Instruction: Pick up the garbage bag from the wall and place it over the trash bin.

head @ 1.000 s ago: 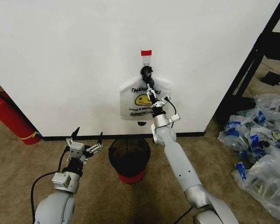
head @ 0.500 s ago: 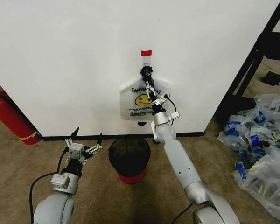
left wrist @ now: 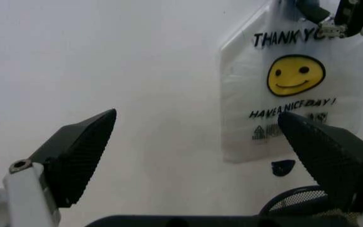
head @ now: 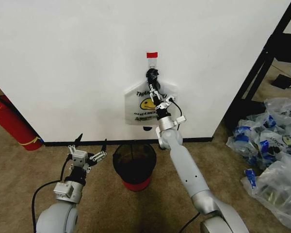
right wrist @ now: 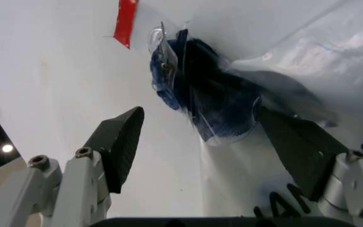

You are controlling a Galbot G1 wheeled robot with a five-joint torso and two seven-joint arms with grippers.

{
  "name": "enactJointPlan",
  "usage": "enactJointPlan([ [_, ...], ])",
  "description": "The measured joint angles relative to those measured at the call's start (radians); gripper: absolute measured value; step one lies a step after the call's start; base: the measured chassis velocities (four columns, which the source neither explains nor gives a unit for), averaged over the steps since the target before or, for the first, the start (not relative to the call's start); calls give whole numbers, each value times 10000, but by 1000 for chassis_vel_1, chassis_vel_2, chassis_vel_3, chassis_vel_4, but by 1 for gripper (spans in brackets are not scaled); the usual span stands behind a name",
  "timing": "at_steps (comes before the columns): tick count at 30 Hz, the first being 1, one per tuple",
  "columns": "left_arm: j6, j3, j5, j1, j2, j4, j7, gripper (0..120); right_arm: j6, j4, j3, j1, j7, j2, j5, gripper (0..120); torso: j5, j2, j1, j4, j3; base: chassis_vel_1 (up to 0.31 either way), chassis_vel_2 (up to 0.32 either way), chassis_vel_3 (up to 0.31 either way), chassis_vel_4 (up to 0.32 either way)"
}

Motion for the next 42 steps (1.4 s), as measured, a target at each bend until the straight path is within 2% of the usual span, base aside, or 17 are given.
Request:
enactJointPlan([
  [2, -9, 0, 0, 0, 1, 12, 0, 100, 0, -21, 8, 3, -2, 0, -11, 70, 0, 0, 0, 0, 0, 0, 0, 0, 0],
  [6, -29, 9, 0, -9, -2, 42, -2, 100, 0, -51, 24, 24, -13, 0, -40, 63, -1, 0, 0, 0, 0, 0, 0, 0, 0],
  [10, -48, 23, 12, -26, -14, 77, -2, 100, 2, -82, 30, 70, -24, 0, -50, 45, -1, 0, 0, 0, 0, 0, 0, 0, 0],
  [14, -65, 27, 19, -27, -25, 90, -1, 100, 6, -126, 33, 91, -29, 0, -70, 39, -1, 0, 0, 0, 0, 0, 0, 0, 0],
  [35, -162, 30, 61, 6, -52, 112, 12, 100, 3, -428, 2, 273, -89, -1, -281, 36, 0, 2, 0, 0, 0, 0, 0, 0, 0],
  [42, -242, 23, 79, 36, -47, 102, 23, 100, -26, -499, -12, 273, -114, -1, -391, 9, -1, 2, 0, 1, 0, 0, 0, 0, 0],
])
